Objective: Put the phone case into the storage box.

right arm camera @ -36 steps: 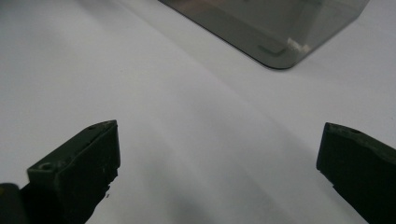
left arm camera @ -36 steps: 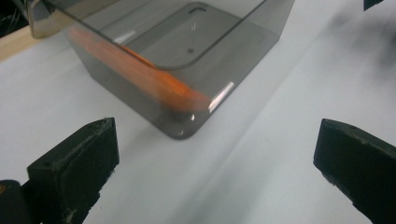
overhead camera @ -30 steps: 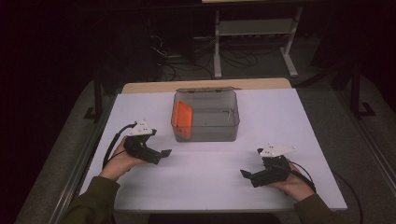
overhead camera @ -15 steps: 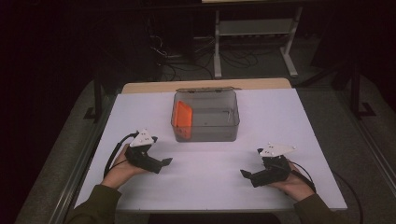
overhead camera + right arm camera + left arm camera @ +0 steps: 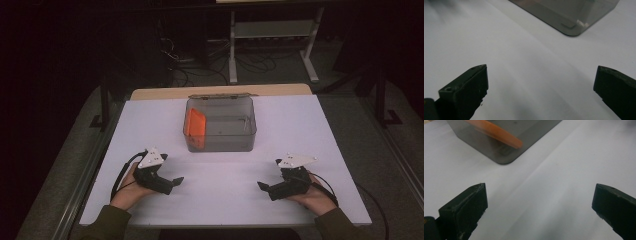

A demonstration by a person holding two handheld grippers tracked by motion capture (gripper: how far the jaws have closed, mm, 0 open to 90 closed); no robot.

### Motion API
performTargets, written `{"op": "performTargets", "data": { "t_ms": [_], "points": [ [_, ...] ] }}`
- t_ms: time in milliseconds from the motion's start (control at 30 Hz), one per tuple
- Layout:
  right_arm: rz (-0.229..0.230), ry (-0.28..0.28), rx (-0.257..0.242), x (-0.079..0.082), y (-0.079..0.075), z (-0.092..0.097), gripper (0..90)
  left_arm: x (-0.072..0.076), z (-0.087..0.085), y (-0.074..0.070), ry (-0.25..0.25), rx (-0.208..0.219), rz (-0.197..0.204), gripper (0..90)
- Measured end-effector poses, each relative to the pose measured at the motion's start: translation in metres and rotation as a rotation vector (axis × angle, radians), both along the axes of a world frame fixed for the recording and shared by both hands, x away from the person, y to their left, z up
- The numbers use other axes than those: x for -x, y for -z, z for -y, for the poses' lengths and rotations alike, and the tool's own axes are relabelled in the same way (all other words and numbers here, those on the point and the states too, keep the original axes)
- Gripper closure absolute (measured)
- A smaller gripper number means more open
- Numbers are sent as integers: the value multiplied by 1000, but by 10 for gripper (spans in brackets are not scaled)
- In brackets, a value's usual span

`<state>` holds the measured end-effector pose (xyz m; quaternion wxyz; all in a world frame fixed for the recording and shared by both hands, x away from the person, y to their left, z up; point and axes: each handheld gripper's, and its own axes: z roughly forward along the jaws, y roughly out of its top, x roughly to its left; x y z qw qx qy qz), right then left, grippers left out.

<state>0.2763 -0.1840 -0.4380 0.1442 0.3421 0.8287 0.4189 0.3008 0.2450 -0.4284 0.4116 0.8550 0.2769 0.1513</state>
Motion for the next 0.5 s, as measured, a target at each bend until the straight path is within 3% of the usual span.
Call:
{"op": "performTargets", "data": {
  "t_ms": [500],
  "points": [
    [2, -2, 0, 0, 0, 0, 0, 10, -3, 12, -15, 35, -21, 0]
  ]
}}
